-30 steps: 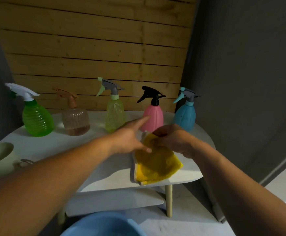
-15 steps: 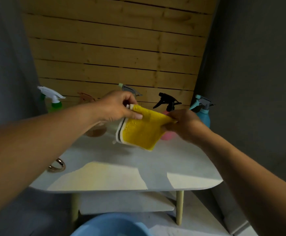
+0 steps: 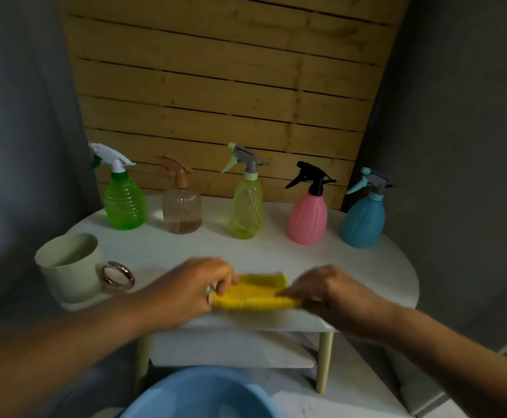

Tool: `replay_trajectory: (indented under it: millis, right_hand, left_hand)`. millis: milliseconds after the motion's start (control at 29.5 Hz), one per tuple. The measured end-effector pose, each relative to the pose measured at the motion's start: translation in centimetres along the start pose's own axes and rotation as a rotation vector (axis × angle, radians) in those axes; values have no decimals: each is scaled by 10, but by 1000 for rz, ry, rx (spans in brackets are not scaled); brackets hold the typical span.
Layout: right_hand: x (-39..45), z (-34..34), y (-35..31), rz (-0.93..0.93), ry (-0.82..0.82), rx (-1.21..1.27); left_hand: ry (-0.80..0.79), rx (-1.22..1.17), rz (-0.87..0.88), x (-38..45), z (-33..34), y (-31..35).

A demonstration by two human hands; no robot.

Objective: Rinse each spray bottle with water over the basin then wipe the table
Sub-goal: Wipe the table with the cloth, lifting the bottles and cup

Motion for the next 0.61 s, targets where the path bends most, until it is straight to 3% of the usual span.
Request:
replay_trajectory:
  millis: [68, 169, 271, 339, 441, 508, 610]
  right_hand:
    - [-11, 22, -4, 37, -94, 38]
    - [-17, 26, -2, 170, -102, 206]
    - [-13, 25, 3, 381, -132, 452]
    - [-5, 28, 6, 565, -95, 521]
    - [8, 34, 9, 778, -5, 458]
    - [15, 43, 7, 798, -17, 246]
    - [14, 43, 1, 673, 110, -114]
  left_hand:
    - [-63, 8, -88, -20, 17, -9]
    - [-32, -81, -233, -31, 22, -10]
    - [66, -214, -300, -23, 21, -9]
    - [217, -249, -388, -11, 22, -17]
    - [339, -168, -552, 5, 25, -27]
    - [331, 60, -480, 10, 26, -23]
    - [179, 345, -158, 15, 36, -6]
Point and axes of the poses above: each hand's wrist, its own x-axis towards the middle knuckle, its own z-axis out of the palm, y = z × x, the point moved 3 cm from there along x, towards the middle knuckle, and after that the axes turned 7 degrees about -x, right-handed, at the moved point
